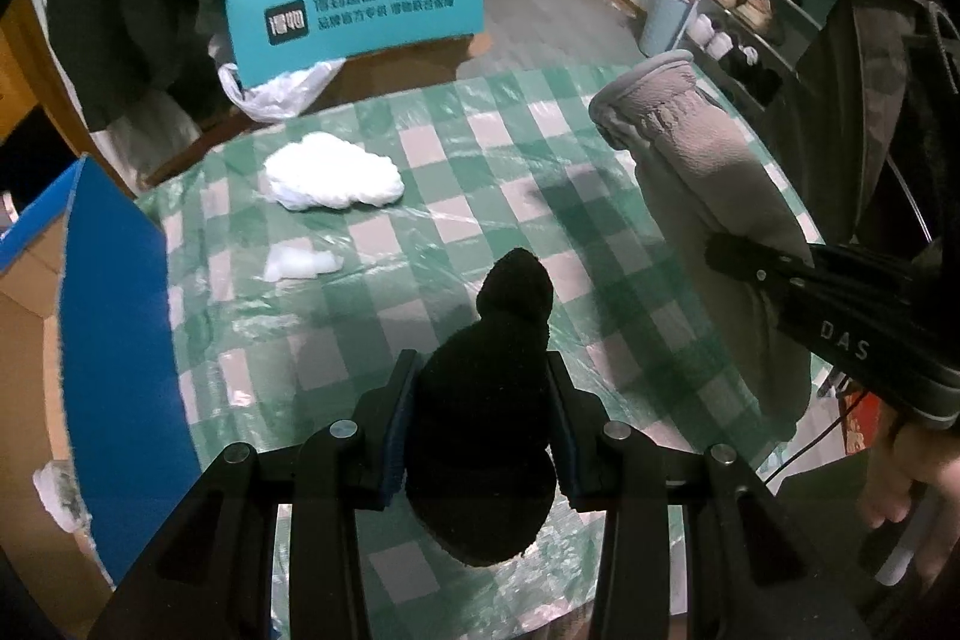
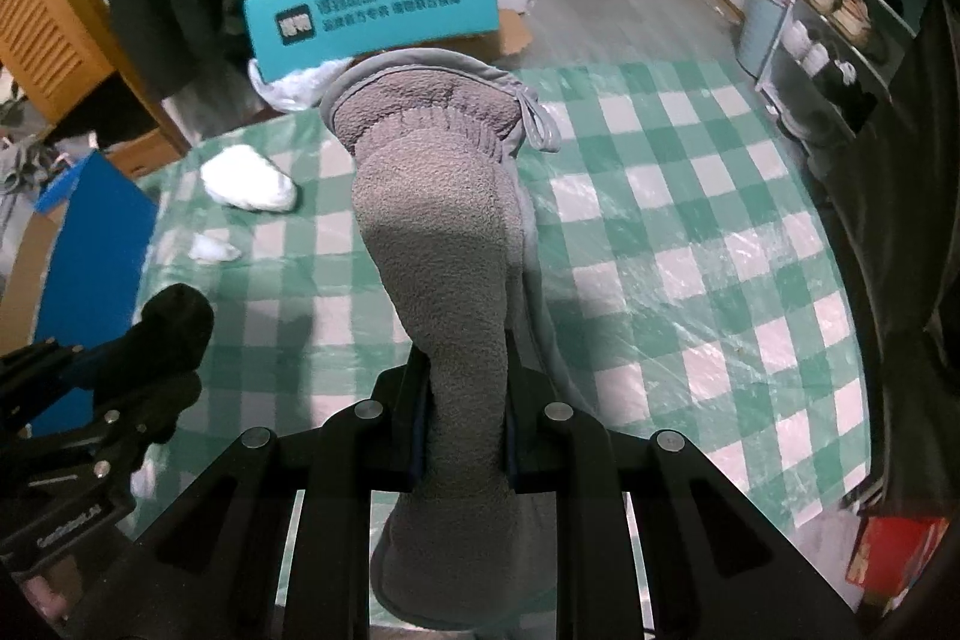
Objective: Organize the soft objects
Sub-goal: 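Lift the grey mitten with the right tool and carry it over the box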
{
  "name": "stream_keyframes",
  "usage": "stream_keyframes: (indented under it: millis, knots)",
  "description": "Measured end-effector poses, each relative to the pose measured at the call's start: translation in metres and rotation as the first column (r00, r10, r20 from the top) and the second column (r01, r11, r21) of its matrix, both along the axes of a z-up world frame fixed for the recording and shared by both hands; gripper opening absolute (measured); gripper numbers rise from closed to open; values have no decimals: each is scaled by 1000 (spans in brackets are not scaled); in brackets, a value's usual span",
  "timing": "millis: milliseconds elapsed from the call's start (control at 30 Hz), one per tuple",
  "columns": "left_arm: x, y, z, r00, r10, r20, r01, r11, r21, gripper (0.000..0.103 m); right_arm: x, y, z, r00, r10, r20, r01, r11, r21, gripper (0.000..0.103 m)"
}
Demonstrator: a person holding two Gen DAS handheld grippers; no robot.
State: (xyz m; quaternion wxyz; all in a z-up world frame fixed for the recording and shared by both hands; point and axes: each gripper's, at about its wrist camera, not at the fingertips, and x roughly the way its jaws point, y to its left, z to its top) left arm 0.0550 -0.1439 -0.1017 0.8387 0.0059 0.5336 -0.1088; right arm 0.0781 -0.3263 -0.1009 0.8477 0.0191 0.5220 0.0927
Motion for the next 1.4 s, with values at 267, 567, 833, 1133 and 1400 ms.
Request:
stream_keyframes:
  millis: [267,567,833,1133,1400]
  knots:
    - [-8,14,23,998,29,50,-29,1000,-9,40,-8,14,25,998,33,44,-34,999,15,16]
    - [-18,35,44,994,67,91,-65,998,-26,40,-13,34,45,993,77,85,-78,997,16,16]
    - [-24,55,56,988,111,111,-107,993,-40,40,-18,57,64,984,128,124,-131,991,17,16]
    - [-31,78,63,980,155,126,-151,988,-41,40,-19,89,79,972,182,148,-188,982,26,16]
    - [-39,102,69,970,197,142,-193,980,-42,40,-19,122,87,959,234,159,-241,970,31,16]
